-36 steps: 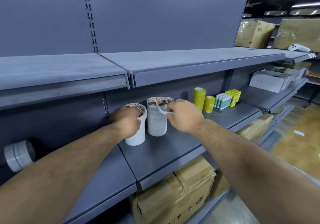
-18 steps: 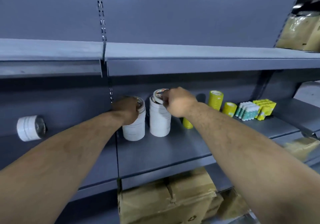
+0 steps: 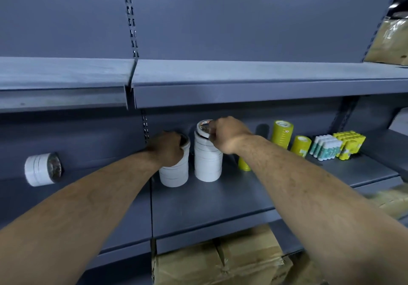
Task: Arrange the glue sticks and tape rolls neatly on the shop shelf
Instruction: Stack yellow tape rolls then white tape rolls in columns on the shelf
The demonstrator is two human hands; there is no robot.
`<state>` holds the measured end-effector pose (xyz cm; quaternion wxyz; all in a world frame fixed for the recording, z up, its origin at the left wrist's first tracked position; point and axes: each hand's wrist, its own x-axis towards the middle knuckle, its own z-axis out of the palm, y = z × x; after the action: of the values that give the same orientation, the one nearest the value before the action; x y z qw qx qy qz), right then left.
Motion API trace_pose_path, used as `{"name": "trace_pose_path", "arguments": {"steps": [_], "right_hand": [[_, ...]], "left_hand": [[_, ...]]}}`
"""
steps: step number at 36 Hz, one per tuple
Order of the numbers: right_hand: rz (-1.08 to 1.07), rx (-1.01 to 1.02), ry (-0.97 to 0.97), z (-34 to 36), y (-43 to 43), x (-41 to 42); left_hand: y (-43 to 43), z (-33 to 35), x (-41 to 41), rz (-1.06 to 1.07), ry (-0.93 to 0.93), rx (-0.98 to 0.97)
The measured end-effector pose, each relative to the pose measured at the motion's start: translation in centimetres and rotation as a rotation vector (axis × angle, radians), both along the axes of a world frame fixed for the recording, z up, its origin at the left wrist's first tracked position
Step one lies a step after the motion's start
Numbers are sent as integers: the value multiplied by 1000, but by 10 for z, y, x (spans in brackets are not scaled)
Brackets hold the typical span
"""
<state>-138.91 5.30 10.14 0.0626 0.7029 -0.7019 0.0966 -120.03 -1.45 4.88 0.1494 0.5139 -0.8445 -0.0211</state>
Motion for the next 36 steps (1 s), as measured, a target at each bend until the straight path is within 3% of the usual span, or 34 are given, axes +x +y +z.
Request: {"name": "trace_pose_path", "arguments": {"steps": [24, 36], "right_hand": [[30, 12, 32, -8, -16, 8], [-8, -95, 26, 0, -15, 1]], "left_hand": [[-5, -6, -8, -10, 34, -1], [-2, -1, -2, -17, 22, 35]]}}
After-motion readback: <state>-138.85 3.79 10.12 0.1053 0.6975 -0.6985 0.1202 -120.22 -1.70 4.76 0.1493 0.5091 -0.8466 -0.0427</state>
